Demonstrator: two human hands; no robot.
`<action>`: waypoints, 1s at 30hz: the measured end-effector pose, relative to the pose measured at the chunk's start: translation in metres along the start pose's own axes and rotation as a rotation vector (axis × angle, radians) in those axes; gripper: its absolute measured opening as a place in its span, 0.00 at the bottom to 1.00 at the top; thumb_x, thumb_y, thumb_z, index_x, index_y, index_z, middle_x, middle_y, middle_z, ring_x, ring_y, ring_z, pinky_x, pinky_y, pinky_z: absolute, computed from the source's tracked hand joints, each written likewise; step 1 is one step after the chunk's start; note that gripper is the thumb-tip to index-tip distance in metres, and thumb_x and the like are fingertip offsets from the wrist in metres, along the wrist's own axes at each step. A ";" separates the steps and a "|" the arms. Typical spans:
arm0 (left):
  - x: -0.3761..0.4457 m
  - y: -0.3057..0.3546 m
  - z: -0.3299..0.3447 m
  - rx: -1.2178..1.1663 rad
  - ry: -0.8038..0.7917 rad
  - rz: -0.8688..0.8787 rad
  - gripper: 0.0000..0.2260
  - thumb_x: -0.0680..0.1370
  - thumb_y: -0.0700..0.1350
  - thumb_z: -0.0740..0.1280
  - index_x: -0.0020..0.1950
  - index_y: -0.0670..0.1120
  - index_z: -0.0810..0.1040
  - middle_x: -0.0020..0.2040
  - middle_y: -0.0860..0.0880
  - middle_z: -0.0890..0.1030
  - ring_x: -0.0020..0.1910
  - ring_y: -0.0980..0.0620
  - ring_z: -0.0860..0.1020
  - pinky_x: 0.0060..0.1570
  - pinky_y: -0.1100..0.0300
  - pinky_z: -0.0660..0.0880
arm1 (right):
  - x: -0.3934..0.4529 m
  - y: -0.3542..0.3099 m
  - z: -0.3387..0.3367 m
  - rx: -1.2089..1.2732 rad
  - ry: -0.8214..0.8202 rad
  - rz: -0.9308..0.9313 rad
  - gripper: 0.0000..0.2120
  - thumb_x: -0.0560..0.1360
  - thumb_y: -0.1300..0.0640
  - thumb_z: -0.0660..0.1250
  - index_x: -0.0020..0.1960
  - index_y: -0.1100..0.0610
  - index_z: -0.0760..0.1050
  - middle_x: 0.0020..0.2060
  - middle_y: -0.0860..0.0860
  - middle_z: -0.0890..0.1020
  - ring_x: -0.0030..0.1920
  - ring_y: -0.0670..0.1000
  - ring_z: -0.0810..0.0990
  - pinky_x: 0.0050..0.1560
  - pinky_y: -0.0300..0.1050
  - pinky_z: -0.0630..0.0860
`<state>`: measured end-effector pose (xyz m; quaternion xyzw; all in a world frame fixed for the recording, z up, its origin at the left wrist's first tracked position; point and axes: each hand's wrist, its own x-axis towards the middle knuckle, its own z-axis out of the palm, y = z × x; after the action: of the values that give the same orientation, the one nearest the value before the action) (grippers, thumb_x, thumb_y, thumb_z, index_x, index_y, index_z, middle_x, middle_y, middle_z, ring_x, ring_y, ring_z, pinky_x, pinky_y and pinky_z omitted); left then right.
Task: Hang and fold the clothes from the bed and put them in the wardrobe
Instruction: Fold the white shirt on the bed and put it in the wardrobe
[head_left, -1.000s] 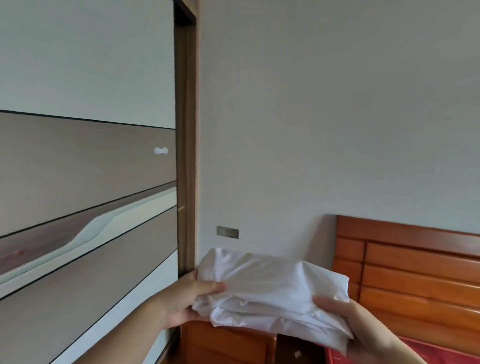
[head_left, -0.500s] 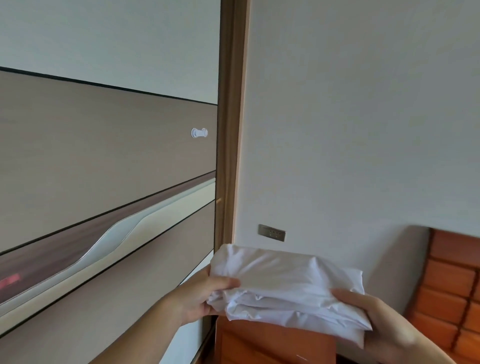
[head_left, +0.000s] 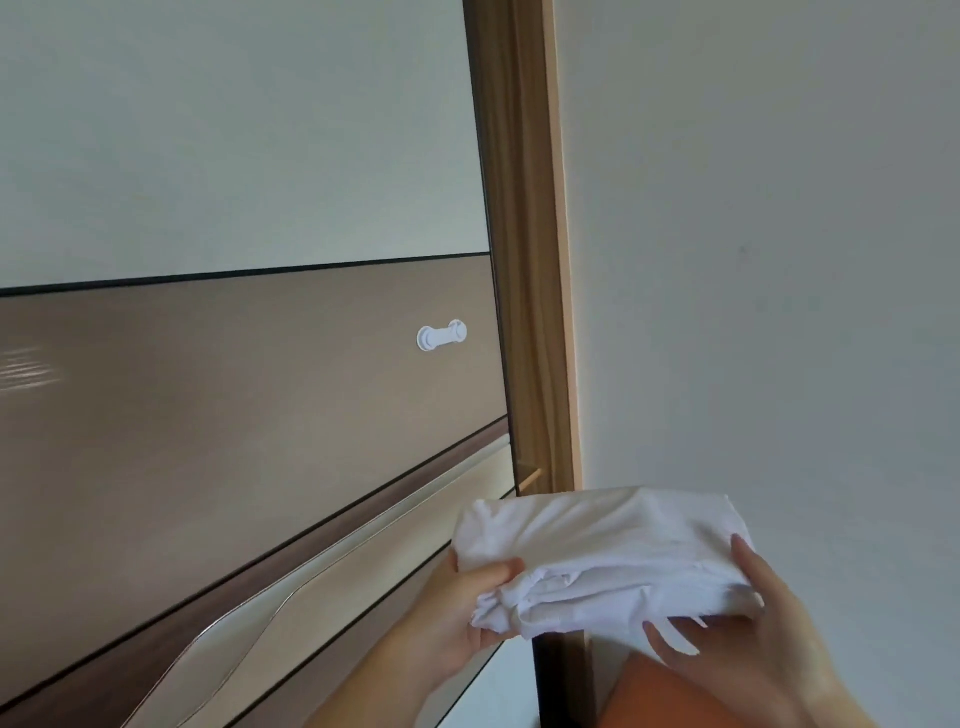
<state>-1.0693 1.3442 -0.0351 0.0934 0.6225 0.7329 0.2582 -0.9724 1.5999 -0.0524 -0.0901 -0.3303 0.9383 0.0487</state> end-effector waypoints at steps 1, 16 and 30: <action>0.015 0.003 0.000 -0.004 0.000 0.024 0.11 0.71 0.40 0.72 0.53 0.45 0.81 0.33 0.50 0.82 0.31 0.53 0.81 0.44 0.52 0.80 | 0.020 0.003 0.007 0.016 0.012 -0.022 0.22 0.67 0.42 0.73 0.55 0.53 0.83 0.52 0.57 0.84 0.52 0.60 0.81 0.53 0.62 0.74; 0.255 0.031 -0.002 -0.076 0.051 0.195 0.21 0.73 0.37 0.72 0.64 0.49 0.75 0.55 0.45 0.84 0.54 0.46 0.83 0.43 0.52 0.80 | 0.274 -0.009 0.039 -0.205 0.089 -0.091 0.26 0.69 0.48 0.71 0.59 0.66 0.77 0.51 0.64 0.83 0.49 0.62 0.84 0.46 0.53 0.78; 0.326 0.109 0.017 1.430 0.383 0.503 0.30 0.77 0.61 0.64 0.74 0.47 0.65 0.74 0.50 0.66 0.74 0.50 0.62 0.70 0.54 0.64 | 0.370 -0.085 -0.008 -0.242 -0.043 -0.067 0.20 0.73 0.56 0.69 0.63 0.63 0.76 0.54 0.60 0.83 0.52 0.59 0.84 0.41 0.49 0.81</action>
<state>-1.3664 1.5103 0.0131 0.2474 0.9374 0.1935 -0.1506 -1.3306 1.7267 -0.0560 -0.0642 -0.4451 0.8910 0.0616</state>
